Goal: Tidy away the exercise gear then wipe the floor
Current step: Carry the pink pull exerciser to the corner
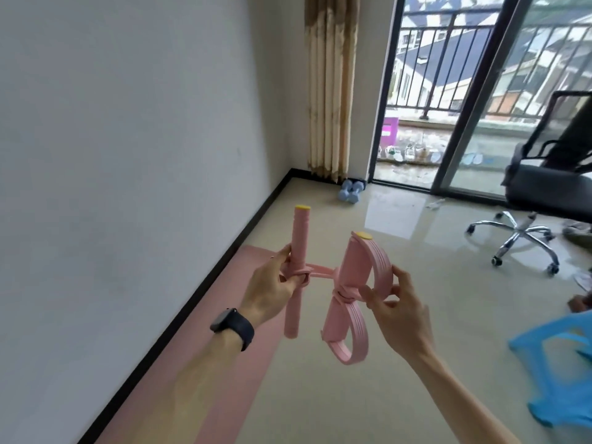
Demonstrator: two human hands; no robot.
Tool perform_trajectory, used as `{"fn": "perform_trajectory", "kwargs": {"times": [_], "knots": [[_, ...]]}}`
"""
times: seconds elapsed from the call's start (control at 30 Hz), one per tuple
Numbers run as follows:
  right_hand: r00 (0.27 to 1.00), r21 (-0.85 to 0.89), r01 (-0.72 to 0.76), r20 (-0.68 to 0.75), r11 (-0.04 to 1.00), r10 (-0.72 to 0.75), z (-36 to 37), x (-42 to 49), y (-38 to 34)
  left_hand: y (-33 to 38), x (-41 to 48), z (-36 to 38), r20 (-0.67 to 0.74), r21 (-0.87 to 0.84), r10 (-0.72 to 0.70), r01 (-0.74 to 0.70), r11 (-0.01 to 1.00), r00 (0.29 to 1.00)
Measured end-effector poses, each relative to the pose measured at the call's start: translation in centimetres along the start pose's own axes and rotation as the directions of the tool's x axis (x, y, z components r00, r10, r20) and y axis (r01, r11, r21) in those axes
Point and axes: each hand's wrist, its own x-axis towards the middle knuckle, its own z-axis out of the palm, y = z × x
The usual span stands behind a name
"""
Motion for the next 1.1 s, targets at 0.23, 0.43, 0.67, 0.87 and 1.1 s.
{"fn": "perform_trajectory", "kwargs": {"times": [0.23, 0.43, 0.67, 0.87, 1.1], "knots": [[0.999, 0.041, -0.020, -0.030, 0.999, 0.021, -4.4, 11.0, 1.1, 3.1, 10.9, 4.4, 0.032, 0.016, 0.016, -0.016, 1.000, 0.999], [0.999, 0.025, -0.030, -0.028, 0.999, 0.031, -3.5, 20.4, 2.5, 3.3, 20.2, 6.5, 0.035, 0.035, 0.017, -0.018, 0.999, 0.999], [0.999, -0.017, -0.029, -0.030, 0.999, 0.029, -0.8, 35.9, 2.5, 1.0, 35.0, 7.9, 0.063, 0.031, -0.009, 0.007, 0.999, 0.998], [0.998, -0.043, -0.063, -0.017, 0.997, 0.062, 1.2, 47.8, 1.2, -1.0, 46.8, 8.0, 0.119, 0.070, -0.035, 0.027, 0.997, 0.992], [0.995, -0.043, -0.082, 0.046, 0.996, 0.084, 5.9, 60.3, 1.9, -3.2, 59.1, 9.4, 0.132, 0.111, -0.039, 0.025, 0.994, 0.990]]}}
